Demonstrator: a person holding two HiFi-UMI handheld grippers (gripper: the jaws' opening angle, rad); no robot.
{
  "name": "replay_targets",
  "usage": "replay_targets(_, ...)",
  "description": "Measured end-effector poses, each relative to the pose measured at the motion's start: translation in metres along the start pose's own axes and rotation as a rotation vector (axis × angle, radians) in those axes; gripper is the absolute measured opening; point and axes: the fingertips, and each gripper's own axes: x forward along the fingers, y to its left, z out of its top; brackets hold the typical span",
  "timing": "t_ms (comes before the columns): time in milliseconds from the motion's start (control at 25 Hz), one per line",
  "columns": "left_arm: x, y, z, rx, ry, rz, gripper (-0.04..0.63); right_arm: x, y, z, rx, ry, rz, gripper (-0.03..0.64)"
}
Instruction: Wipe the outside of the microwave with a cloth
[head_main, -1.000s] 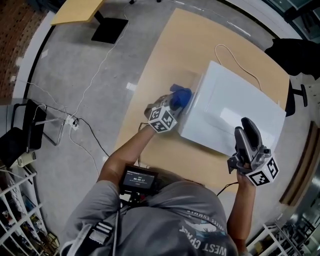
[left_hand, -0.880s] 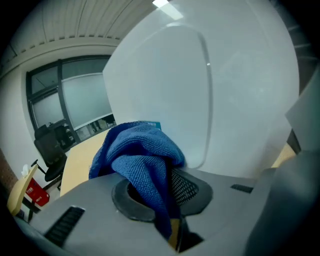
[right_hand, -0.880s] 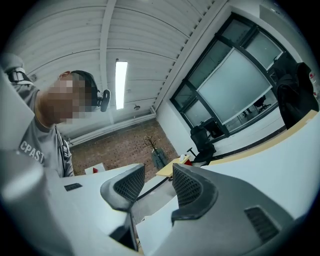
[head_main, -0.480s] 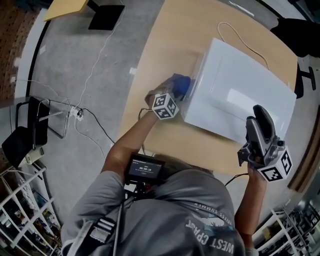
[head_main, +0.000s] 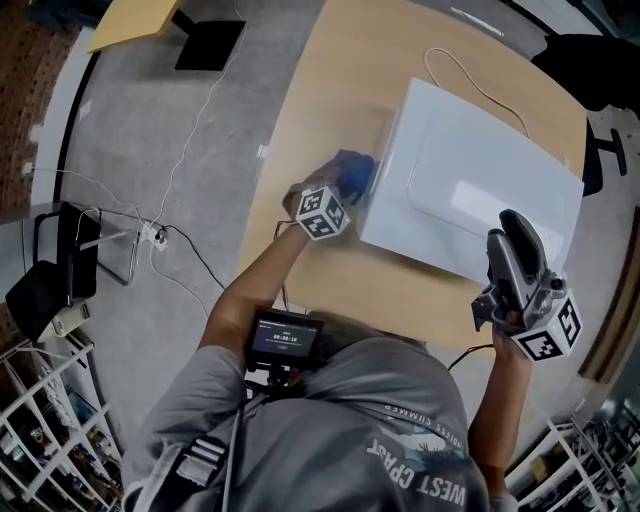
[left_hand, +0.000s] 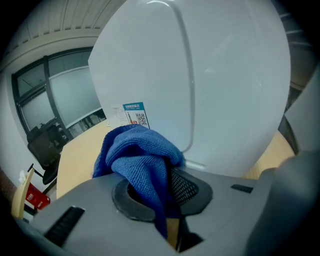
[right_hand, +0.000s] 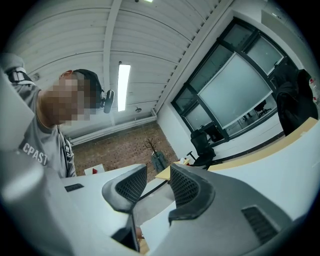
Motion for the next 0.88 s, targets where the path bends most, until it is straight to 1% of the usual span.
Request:
replay_targets(200, -0.016, 0.005, 0.016, -0.026, -0.022, 0.027, 0.075, -0.013, 0.006, 0.005, -0.054, 0.011, -0.004, 0.09)
replay_targets(280, -0.024, 0.01, 0.022, -0.028, -0.034, 0.042, 0.075, -0.016, 0.009, 0.005, -0.068, 0.015, 0.002, 0.074)
replay_targets(400, -0.037, 0.021, 0.03, -0.029, -0.05, 0.067, 0.075, -0.019, 0.013, 0.006, -0.078, 0.011, 0.016, 0.063)
replay_targets(600, -0.072, 0.023, 0.044, -0.043, -0.076, 0.1, 0.075, -0.031, 0.024, 0.011, -0.115, 0.023, 0.013, 0.063)
replay_targets(720, -0.095, 0.032, 0.058, -0.044, -0.106, 0.13, 0.075, -0.038, 0.024, 0.014, -0.155, 0.038, -0.012, 0.06)
replay_targets(880, -0.125, 0.037, 0.077, -0.044, -0.147, 0.167, 0.075, -0.05, 0.019, 0.013, -0.235, 0.083, -0.066, 0.04)
